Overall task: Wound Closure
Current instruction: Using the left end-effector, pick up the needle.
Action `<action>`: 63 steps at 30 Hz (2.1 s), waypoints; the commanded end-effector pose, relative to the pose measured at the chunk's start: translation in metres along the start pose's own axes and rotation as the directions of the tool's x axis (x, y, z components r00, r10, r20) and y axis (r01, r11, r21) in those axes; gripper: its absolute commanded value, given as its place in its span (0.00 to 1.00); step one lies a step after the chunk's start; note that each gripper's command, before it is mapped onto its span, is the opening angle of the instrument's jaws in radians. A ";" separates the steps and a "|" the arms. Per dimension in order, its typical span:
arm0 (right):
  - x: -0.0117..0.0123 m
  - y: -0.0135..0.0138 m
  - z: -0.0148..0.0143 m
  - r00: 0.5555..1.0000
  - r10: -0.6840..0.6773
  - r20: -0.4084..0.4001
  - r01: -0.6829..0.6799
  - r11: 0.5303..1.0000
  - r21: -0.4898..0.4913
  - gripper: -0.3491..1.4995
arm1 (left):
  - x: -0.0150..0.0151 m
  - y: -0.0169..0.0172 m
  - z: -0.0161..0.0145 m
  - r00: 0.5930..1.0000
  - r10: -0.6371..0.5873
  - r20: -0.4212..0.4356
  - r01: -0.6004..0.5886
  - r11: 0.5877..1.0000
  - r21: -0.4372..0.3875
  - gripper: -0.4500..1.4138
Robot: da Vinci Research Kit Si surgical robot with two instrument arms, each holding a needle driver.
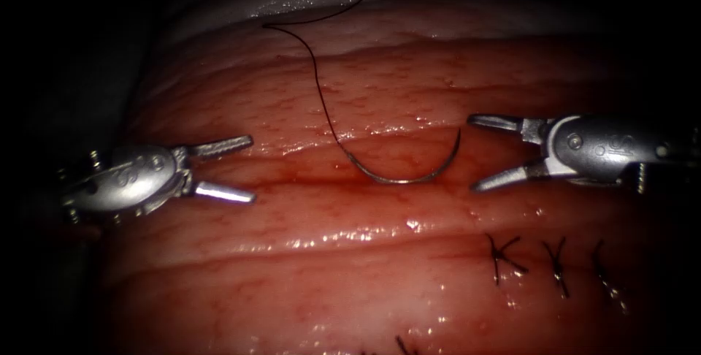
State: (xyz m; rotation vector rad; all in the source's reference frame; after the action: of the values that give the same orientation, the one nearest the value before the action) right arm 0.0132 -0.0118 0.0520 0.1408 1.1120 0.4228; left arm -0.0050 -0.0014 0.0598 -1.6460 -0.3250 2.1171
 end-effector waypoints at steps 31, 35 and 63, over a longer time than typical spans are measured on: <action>-0.0013 0.0021 -0.0030 0.994 0.015 0.112 -0.003 0.995 -0.100 0.74 | 0.0043 0.0016 0.0152 0.892 -0.190 0.410 0.034 0.933 0.359 0.60; -0.0014 0.0021 -0.0034 0.993 0.015 0.116 -0.003 0.995 -0.104 0.74 | 0.0038 0.0009 0.0169 0.875 -0.205 0.438 0.009 0.913 0.408 0.60; -0.0017 0.0023 -0.0038 0.988 0.026 0.151 -0.005 0.991 -0.136 0.75 | -0.0048 -0.0003 0.0262 0.721 -0.256 0.643 0.018 0.936 0.352 0.33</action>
State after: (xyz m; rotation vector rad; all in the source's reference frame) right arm 0.0078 -0.0108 0.0519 0.0603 0.9265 0.4947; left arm -0.0288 -0.0015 0.0706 -0.5823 -0.3006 2.4250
